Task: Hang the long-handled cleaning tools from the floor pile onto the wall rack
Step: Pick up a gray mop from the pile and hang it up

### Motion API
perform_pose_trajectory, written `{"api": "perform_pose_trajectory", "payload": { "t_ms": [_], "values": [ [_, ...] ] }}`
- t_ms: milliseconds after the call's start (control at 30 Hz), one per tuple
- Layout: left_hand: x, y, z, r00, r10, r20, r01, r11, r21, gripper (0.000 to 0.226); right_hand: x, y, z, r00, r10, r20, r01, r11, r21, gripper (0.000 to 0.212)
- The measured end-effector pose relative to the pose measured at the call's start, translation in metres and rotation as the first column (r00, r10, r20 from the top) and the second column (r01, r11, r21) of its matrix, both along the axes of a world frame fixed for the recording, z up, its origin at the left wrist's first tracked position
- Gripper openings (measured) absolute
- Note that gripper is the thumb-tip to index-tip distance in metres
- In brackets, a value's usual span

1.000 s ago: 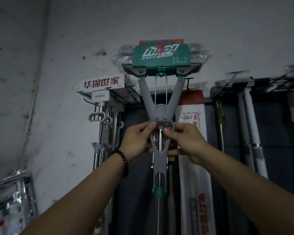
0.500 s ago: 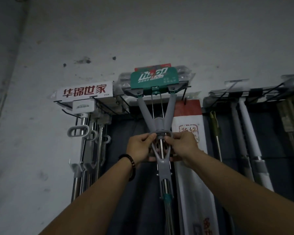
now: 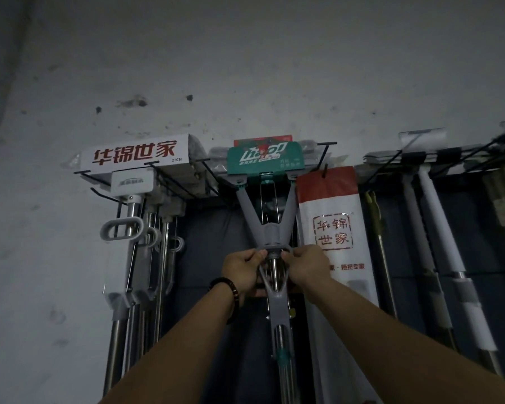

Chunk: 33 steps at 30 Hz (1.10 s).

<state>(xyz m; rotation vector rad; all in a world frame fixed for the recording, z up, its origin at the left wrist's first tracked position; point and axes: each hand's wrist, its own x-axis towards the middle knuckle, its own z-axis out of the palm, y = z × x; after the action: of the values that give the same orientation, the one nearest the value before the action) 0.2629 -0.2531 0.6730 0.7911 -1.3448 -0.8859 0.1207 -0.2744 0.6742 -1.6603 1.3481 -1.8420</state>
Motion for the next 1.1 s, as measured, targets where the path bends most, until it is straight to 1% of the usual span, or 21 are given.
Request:
{"api": "perform_pose_trajectory", "payload": {
  "t_ms": [67, 133, 167, 233, 267, 333, 400, 467, 533, 567, 633, 700, 733, 833, 900, 1000, 1100],
  "values": [
    [0.001, -0.004, -0.001, 0.999, -0.029, 0.032, 0.029, 1.0, 0.0, 0.022, -0.001, -0.002, -0.001, 0.997, -0.051, -0.06, 0.052, 0.999, 0.012, 0.028],
    [0.003, -0.005, -0.002, 0.997, -0.045, 0.07, 0.045, 0.999, -0.004, 0.024, -0.001, 0.0, 0.001, 0.979, -0.116, -0.168, 0.121, 0.992, 0.022, 0.028],
    [0.004, -0.006, -0.001, 0.995, -0.041, 0.088, 0.041, 0.999, -0.007, 0.025, -0.001, 0.002, 0.003, 0.951, -0.16, -0.265, 0.173, 0.985, 0.026, 0.024],
    [0.004, -0.007, 0.0, 0.994, -0.03, 0.108, 0.031, 0.999, -0.01, 0.027, 0.002, 0.008, 0.007, 0.858, -0.238, -0.456, 0.284, 0.958, 0.035, 0.011],
    [0.004, -0.009, 0.0, 0.992, -0.032, 0.119, 0.033, 0.999, -0.01, 0.027, 0.005, 0.01, 0.008, 0.824, -0.252, -0.508, 0.316, 0.948, 0.043, 0.009],
    [0.004, -0.007, -0.003, 0.989, -0.04, 0.144, 0.041, 0.999, -0.005, 0.024, 0.007, 0.018, 0.005, 0.808, -0.249, -0.534, 0.33, 0.942, 0.06, 0.02],
    [0.008, -0.004, -0.009, 0.982, -0.02, 0.189, 0.021, 1.0, -0.002, 0.016, 0.007, 0.031, -0.004, 0.828, -0.242, -0.506, 0.308, 0.95, 0.049, 0.028],
    [0.014, -0.001, -0.021, 0.968, 0.038, 0.249, -0.035, 0.999, -0.017, 0.009, 0.006, 0.047, -0.02, 0.848, -0.229, -0.478, 0.27, 0.963, 0.018, 0.027],
    [0.019, 0.002, -0.04, 0.954, 0.11, 0.28, -0.099, 0.994, -0.052, 0.02, 0.006, 0.064, -0.043, 0.894, -0.17, -0.414, 0.195, 0.981, 0.019, 0.017],
    [0.021, 0.008, -0.053, 0.955, 0.124, 0.271, -0.112, 0.992, -0.06, 0.023, 0.007, 0.073, -0.058, 0.915, -0.135, -0.381, 0.156, 0.987, 0.025, 0.016],
    [0.025, 0.02, -0.088, 0.963, 0.096, 0.252, -0.09, 0.995, -0.033, 0.026, 0.009, 0.088, -0.094, 0.935, -0.084, -0.343, 0.107, 0.993, 0.05, 0.018],
    [0.03, 0.035, -0.131, 0.964, 0.02, 0.263, -0.038, 0.997, 0.062, 0.025, 0.01, 0.102, -0.136, 0.953, -0.017, -0.302, 0.056, 0.991, 0.12, 0.015],
    [0.034, 0.042, -0.154, 0.96, -0.017, 0.279, -0.013, 0.994, 0.105, 0.023, 0.01, 0.108, -0.16, 0.964, 0.023, -0.266, 0.021, 0.986, 0.163, 0.018],
    [0.045, 0.063, -0.23, 0.94, -0.067, 0.335, 0.015, 0.988, 0.153, 0.013, 0.013, 0.132, -0.233, 0.984, 0.126, -0.13, -0.081, 0.949, 0.305, 0.026],
    [0.049, 0.079, -0.28, 0.928, -0.104, 0.359, 0.026, 0.977, 0.214, 0.01, 0.016, 0.15, -0.281, 0.985, 0.173, -0.024, -0.149, 0.902, 0.405, 0.021],
    [0.049, 0.103, -0.354, 0.945, -0.192, 0.265, 0.068, 0.908, 0.414, 0.009, 0.018, 0.172, -0.352, 0.975, 0.187, 0.119, -0.221, 0.808, 0.546, 0.019],
    [0.048, 0.125, -0.422, 0.939, -0.222, 0.261, 0.047, 0.838, 0.544, 0.008, 0.01, 0.189, -0.419, 0.964, 0.153, 0.216, -0.257, 0.73, 0.633, 0.023]
  ]
}}
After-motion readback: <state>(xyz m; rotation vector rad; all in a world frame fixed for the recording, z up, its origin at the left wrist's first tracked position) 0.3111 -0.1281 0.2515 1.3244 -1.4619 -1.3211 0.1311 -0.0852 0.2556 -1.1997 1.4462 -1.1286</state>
